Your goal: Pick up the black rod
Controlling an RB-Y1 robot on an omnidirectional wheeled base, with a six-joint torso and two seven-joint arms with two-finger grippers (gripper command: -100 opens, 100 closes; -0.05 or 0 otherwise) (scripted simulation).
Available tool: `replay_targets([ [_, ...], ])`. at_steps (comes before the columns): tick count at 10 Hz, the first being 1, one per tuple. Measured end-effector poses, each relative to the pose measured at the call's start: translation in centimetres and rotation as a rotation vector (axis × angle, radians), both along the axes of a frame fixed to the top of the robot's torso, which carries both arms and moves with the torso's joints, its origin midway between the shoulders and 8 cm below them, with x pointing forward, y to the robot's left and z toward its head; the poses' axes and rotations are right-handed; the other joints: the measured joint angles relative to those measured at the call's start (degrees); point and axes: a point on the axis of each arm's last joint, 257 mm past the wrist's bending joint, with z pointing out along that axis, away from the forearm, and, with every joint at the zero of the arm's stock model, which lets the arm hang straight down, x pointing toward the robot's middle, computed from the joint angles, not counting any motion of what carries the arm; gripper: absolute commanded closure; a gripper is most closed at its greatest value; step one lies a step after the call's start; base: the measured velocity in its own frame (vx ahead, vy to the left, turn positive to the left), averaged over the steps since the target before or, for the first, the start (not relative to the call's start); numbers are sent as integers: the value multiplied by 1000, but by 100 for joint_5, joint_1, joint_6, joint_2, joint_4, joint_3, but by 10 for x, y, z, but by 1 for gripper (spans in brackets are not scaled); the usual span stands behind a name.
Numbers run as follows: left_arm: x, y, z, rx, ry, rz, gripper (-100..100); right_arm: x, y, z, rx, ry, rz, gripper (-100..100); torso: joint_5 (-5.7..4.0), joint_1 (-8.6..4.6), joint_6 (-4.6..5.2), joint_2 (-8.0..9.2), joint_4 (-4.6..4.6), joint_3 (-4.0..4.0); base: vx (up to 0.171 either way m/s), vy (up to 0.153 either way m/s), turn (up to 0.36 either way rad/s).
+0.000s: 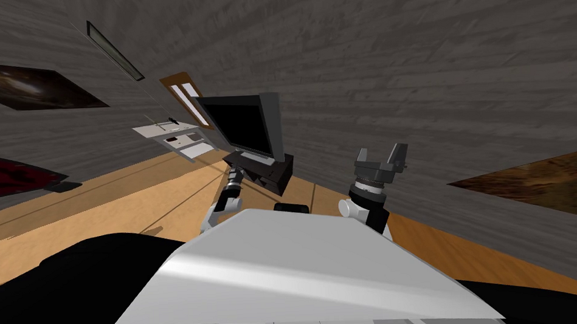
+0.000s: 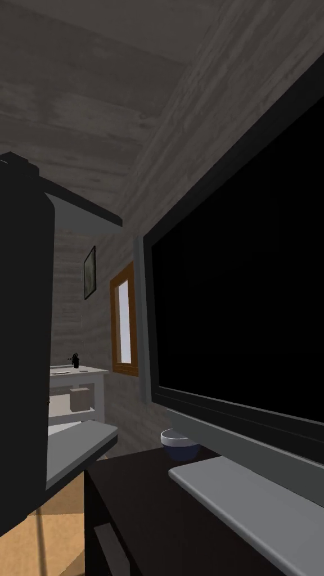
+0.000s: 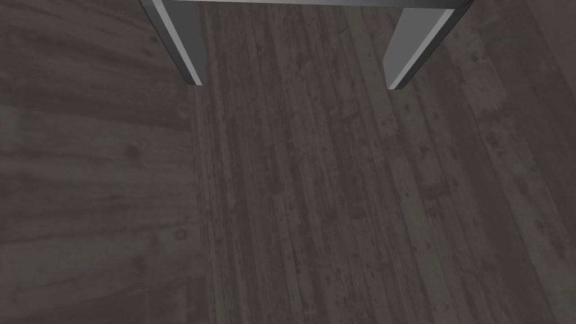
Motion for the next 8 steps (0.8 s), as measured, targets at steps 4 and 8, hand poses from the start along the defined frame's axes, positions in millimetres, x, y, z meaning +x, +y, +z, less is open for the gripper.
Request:
replay_targets([
  [4, -18, 42, -39, -73, 122, 88, -100, 0, 0, 0, 0, 0, 0, 0, -1, -5, 1, -7, -1, -4, 27, -99, 8],
  [8, -37, 77, -84, -163, 241, 181, -100, 0, 0, 0, 0, 0, 0, 0, 1, 5, 0, -8, -2, -5, 31, -80, 2],
])
